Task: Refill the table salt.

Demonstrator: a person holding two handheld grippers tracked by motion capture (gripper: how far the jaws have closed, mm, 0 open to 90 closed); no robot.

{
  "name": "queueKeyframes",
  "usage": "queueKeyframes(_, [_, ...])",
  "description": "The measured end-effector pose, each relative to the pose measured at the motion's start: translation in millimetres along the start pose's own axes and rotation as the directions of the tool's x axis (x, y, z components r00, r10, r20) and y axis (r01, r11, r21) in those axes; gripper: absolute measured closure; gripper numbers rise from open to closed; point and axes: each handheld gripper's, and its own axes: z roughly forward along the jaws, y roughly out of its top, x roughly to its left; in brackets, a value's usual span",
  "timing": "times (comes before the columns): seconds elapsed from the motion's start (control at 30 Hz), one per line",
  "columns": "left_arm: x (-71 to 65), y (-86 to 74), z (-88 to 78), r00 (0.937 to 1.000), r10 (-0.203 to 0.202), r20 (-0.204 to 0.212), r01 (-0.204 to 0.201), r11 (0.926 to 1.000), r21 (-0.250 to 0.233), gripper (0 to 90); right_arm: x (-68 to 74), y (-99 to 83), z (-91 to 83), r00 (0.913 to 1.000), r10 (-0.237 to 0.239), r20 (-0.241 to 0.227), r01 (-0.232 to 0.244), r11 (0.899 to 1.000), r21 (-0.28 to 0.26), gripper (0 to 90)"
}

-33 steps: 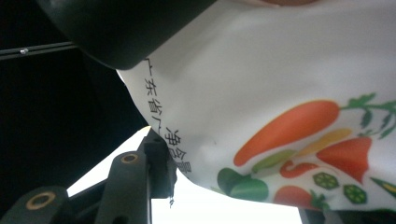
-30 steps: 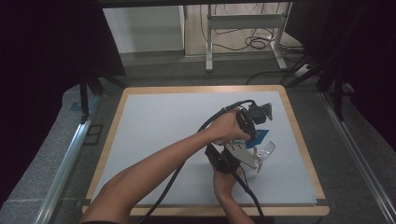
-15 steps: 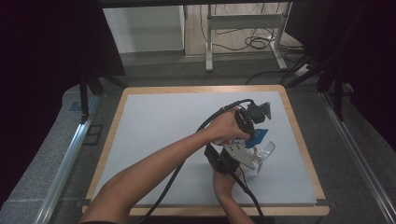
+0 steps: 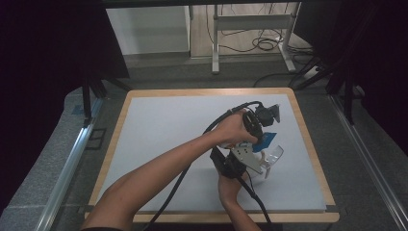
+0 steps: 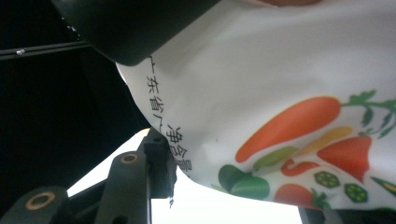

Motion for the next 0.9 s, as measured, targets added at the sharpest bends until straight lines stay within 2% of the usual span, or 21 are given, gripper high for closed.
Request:
queueKeyframes(0.5, [2.9, -1.1, 6.9, 1.0, 0.002, 0.006, -0.002, 0.9999, 0.01, 90.0, -1.0, -5.4, 1.9, 0.9999, 0.013, 0.0, -0.013, 1.0, 0.016, 53.4])
queueKeyframes(0.67, [4.0, -3.3, 3.6, 0.9999, -0.005, 0.014, 0.005, 0.9999, -0.013, 90.0, -2.5, -5.9, 1.3, 0.9999, 0.009, -0.012, -0.009, 1.0, 0.024, 52.8])
queueKeyframes(0.9, [2.9, -9.9, -1.9, 0.9993, -0.006, 0.037, 0.008, 0.9988, -0.048, 90.0, -0.8, -11.9, -3.3, 0.9994, -0.024, -0.025, 0.025, 0.999, 0.042, 50.2])
